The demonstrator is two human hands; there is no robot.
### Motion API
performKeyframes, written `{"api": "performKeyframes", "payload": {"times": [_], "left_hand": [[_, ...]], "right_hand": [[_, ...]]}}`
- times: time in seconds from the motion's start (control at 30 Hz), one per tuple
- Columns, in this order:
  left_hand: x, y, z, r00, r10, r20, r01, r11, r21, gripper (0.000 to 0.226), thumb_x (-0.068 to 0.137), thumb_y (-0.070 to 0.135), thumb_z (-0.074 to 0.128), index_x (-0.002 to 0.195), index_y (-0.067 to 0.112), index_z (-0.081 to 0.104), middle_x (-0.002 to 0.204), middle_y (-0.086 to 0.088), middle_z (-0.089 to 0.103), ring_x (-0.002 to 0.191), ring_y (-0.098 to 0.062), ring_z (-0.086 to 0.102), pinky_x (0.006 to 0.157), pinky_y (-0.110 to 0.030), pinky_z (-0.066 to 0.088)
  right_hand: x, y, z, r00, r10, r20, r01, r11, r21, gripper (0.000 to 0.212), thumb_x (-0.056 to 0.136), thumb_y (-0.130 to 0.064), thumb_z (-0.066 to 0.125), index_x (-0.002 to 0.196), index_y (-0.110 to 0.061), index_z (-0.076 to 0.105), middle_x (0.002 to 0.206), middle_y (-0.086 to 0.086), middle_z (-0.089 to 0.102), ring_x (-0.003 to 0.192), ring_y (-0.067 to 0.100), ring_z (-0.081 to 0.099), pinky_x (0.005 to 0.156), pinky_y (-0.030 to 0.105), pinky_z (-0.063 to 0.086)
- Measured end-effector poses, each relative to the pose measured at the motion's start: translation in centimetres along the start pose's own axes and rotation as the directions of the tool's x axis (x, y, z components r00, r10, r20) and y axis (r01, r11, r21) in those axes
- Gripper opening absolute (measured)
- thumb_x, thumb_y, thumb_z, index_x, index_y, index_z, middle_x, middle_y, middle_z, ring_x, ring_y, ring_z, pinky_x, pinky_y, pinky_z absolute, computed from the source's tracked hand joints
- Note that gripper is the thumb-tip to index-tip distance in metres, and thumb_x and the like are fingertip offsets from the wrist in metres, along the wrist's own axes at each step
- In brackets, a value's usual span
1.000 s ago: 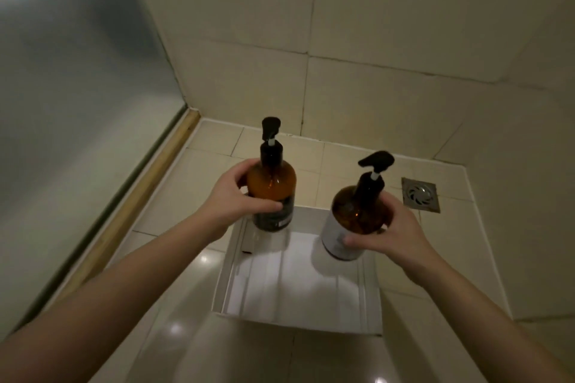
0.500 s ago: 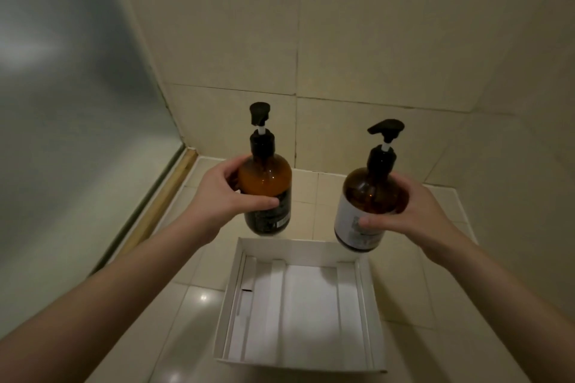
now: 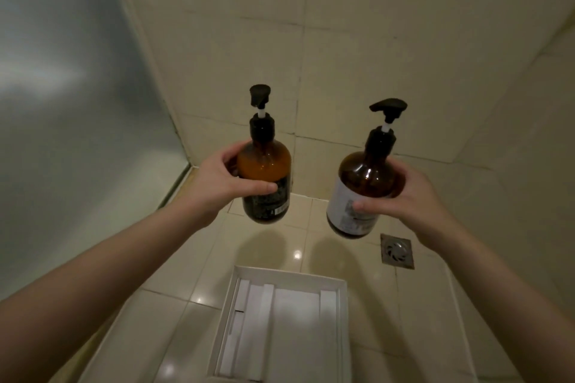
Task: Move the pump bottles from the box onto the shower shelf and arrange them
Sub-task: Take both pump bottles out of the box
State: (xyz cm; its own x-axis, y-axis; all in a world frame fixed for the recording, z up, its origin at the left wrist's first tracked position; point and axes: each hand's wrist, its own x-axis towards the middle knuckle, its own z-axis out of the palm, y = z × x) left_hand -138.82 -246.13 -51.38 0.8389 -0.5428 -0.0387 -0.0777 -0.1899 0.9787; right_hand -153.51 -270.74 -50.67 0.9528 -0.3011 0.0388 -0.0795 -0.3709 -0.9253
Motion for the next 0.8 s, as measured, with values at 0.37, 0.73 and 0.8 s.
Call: {"api": "performKeyframes", "payload": {"times": [0.37, 0.73, 0.8], "left_hand": [[0.8, 27.8, -4.6, 0.999, 0.040, 0.008, -0.040, 0.998, -0.044, 0.075, 0.033, 0.033, 0.085, 0.103, 0.040, 0.059, 0.110, 0.008, 0.064, 0.102, -0.009, 0.059, 0.076, -0.024, 0.047], [-2.9, 57.2, -7.5, 0.978, 0.186, 0.091, -0.188, 0.982, 0.008, 0.068, 0.038, 0.033, 0.083, 0.101, 0.039, 0.059, 0.108, 0.011, 0.064, 0.099, -0.005, 0.058, 0.074, -0.020, 0.046], [-3.7, 61.8, -8.2, 0.972, 0.204, 0.114, -0.206, 0.979, 0.006, 0.064, 0.038, 0.033, 0.083, 0.096, 0.041, 0.060, 0.104, 0.014, 0.064, 0.097, -0.003, 0.059, 0.072, -0.019, 0.046]], "right_hand": [[1.9, -24.2, -11.2, 0.996, 0.012, -0.088, -0.013, 1.000, -0.001, 0.073, 0.043, -0.038, 0.087, 0.111, -0.028, 0.062, 0.106, -0.009, 0.069, 0.100, 0.007, 0.065, 0.084, 0.032, 0.054], [0.4, -52.7, -23.4, 0.985, -0.111, -0.130, 0.099, 0.991, -0.094, 0.068, 0.051, -0.030, 0.087, 0.113, -0.026, 0.060, 0.107, -0.010, 0.066, 0.100, 0.005, 0.062, 0.079, 0.021, 0.049], [-0.2, -57.1, -25.2, 0.982, -0.129, -0.136, 0.116, 0.988, -0.104, 0.071, 0.051, -0.033, 0.087, 0.116, -0.025, 0.059, 0.109, -0.010, 0.066, 0.103, 0.006, 0.061, 0.082, 0.024, 0.049]]}}
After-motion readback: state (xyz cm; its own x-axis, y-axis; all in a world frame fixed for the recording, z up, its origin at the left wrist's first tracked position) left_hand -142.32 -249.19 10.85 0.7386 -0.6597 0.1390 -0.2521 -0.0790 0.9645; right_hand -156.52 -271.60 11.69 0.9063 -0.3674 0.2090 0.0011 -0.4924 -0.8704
